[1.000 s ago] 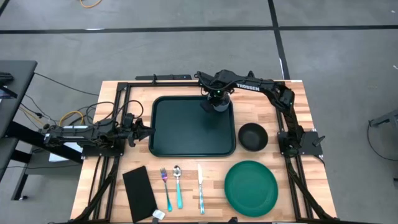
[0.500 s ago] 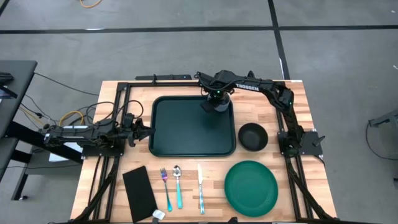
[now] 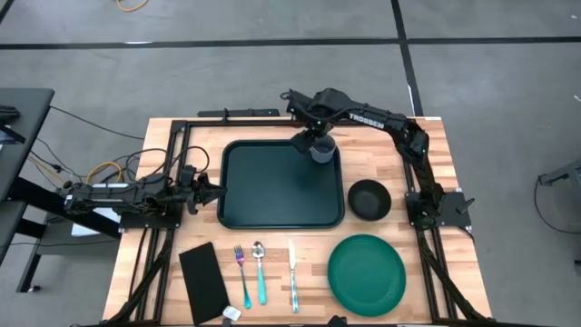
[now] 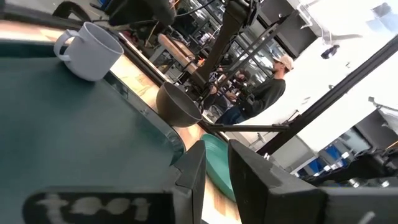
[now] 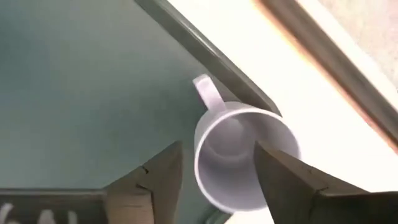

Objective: Set up tray
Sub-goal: Put the green plate on the black tray to the bottom of the gray mug

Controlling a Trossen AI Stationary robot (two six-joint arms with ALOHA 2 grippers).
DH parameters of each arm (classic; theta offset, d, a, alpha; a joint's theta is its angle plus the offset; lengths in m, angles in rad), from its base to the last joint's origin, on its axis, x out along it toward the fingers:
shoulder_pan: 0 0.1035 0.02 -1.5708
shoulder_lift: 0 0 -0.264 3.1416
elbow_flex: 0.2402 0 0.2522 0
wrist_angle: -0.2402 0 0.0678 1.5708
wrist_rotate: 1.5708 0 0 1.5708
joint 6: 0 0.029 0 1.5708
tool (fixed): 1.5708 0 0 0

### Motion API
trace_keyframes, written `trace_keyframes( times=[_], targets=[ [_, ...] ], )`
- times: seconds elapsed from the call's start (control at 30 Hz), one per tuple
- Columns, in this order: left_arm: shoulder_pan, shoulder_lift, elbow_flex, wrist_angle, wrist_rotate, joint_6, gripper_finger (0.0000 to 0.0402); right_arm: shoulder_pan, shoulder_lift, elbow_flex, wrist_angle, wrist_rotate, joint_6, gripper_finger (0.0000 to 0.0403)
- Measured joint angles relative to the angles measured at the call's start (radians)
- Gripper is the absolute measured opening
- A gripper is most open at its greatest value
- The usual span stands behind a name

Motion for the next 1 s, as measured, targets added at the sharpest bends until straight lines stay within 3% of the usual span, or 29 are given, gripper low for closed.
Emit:
trace_keyframes(
  times=[0.17,0.37,0.67,0.83,1.0],
  targets=[
    [0.0,0.0,0.0,0.0,0.01,0.104,0.0057,0.1,-0.052,0.132,-0.097,-0.006,0.007,0.0208],
    [0.0,0.0,0.0,-0.002,0.016,0.134,0.0057,0.3,-0.181,0.135,-0.177,-0.009,0.067,0.0206],
    [0.0,0.006,0.0,-0.008,0.042,0.197,0.0057,0.607,-0.29,0.076,-0.238,0.068,0.621,0.0198],
    [0.0,0.018,0.0,-0.009,0.047,0.185,0.0057,0.784,-0.337,-0.096,-0.237,0.056,0.944,0.0196],
    [0.0,0.017,0.0,-0.009,0.047,0.162,0.0057,0.959,-0.394,-0.285,-0.24,-0.03,1.299,0.0196]
  ],
)
